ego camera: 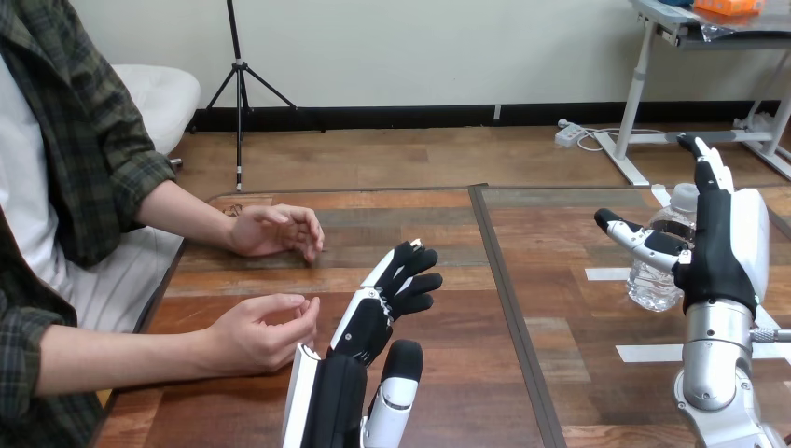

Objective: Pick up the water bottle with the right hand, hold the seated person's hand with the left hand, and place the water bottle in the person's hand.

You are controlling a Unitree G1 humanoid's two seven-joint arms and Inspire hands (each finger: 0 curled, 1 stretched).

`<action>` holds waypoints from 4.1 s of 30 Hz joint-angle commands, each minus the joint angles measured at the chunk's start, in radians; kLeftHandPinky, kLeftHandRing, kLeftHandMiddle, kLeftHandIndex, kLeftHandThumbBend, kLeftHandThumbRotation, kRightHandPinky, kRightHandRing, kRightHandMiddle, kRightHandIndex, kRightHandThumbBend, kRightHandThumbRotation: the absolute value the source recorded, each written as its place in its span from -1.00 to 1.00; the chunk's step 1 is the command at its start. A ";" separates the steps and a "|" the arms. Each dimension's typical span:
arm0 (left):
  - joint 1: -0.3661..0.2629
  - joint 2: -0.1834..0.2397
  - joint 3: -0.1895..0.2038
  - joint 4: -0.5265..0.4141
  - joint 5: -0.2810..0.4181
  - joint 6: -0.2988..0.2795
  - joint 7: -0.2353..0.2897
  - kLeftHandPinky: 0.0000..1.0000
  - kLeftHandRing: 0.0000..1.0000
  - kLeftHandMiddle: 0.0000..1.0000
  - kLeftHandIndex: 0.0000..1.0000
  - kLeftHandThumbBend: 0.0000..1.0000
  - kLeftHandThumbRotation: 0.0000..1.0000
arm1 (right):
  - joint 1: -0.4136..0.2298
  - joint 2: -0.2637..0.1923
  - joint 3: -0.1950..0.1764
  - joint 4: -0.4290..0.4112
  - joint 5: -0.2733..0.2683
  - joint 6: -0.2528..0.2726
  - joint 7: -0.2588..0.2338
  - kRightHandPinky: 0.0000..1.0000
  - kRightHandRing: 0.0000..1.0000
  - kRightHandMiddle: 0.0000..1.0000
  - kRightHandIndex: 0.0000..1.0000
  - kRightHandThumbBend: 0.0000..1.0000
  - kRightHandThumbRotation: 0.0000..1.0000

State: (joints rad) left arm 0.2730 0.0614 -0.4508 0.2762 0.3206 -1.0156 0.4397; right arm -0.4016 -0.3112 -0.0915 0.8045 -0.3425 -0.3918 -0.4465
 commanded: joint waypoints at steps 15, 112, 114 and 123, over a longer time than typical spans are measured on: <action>0.017 -0.093 0.016 -0.017 -0.009 -0.019 0.000 0.51 0.59 0.69 0.75 -0.12 0.91 | -0.096 -0.001 -0.017 -0.020 0.110 0.028 0.031 0.87 0.97 0.95 0.86 0.29 -1.00; 0.028 -0.091 0.019 -0.021 0.006 -0.022 0.012 0.52 0.60 0.69 0.75 -0.13 0.93 | -0.251 -0.028 -0.052 0.211 0.244 0.135 0.148 0.31 0.74 0.96 0.89 0.24 -0.96; 0.029 -0.091 0.022 -0.023 0.013 -0.020 0.015 0.51 0.60 0.69 0.75 -0.13 0.93 | -0.257 -0.029 -0.052 0.222 0.244 0.135 0.148 0.32 0.74 0.96 0.89 0.25 -0.96; 0.032 -0.089 0.019 -0.026 0.006 -0.018 0.010 0.51 0.60 0.69 0.76 -0.11 0.93 | -0.264 -0.029 -0.047 0.229 0.240 0.139 0.156 0.40 0.76 0.95 0.88 0.25 -0.98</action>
State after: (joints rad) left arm 0.2852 0.0615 -0.4506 0.2762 0.3260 -1.0227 0.4499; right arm -0.5759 -0.3202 -0.1541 1.0379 -0.0882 -0.2532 -0.2983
